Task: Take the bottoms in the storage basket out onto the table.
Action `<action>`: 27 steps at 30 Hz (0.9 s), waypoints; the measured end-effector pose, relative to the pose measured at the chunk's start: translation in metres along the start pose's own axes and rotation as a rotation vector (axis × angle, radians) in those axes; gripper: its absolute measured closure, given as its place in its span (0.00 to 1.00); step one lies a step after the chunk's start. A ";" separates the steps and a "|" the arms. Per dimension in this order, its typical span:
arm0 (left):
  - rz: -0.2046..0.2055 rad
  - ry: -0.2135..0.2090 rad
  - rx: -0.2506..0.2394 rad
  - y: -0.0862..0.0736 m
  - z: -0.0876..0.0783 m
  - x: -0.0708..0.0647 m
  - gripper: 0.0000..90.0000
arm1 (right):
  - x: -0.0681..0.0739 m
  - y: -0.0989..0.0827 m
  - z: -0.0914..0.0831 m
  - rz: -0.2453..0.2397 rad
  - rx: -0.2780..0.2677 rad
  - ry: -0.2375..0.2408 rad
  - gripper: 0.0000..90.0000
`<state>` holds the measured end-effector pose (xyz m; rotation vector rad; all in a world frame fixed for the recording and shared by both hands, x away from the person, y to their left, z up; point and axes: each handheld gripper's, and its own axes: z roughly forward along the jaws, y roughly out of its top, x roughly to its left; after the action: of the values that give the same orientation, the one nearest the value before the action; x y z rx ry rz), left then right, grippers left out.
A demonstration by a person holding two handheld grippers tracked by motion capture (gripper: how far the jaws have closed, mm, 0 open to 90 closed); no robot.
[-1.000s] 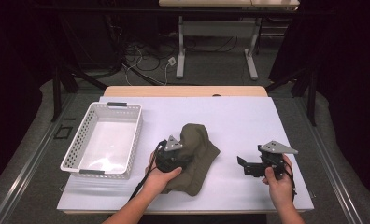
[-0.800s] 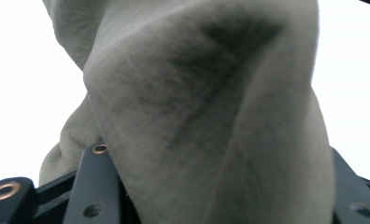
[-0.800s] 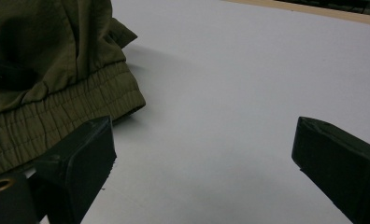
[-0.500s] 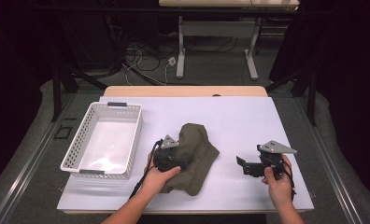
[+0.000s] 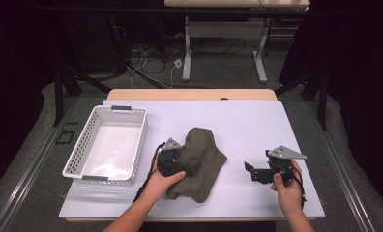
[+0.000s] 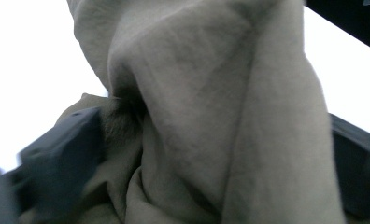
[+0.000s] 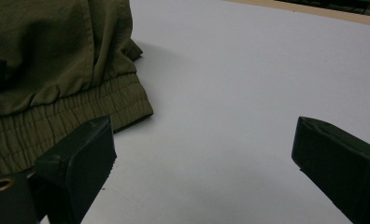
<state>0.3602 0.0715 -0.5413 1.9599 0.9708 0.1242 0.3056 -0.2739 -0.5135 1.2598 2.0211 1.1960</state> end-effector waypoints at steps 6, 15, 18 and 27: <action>-0.028 0.004 0.011 0.000 0.000 0.001 0.00 | 0.000 0.000 0.000 -0.002 -0.005 -0.003 0.07; -0.045 -0.001 0.006 0.002 -0.001 0.002 0.00 | 0.002 0.001 -0.001 -0.002 0.010 0.006 0.07; -0.047 -0.004 0.007 0.002 -0.002 0.003 0.00 | 0.002 0.001 0.000 -0.004 0.001 0.004 0.07; -0.039 0.001 -0.018 0.009 -0.012 0.000 0.00 | 0.002 0.001 0.000 -0.005 -0.001 0.005 0.07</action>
<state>0.3600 0.0775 -0.5271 1.9233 1.0044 0.1111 0.3049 -0.2718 -0.5124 1.2516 2.0260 1.1992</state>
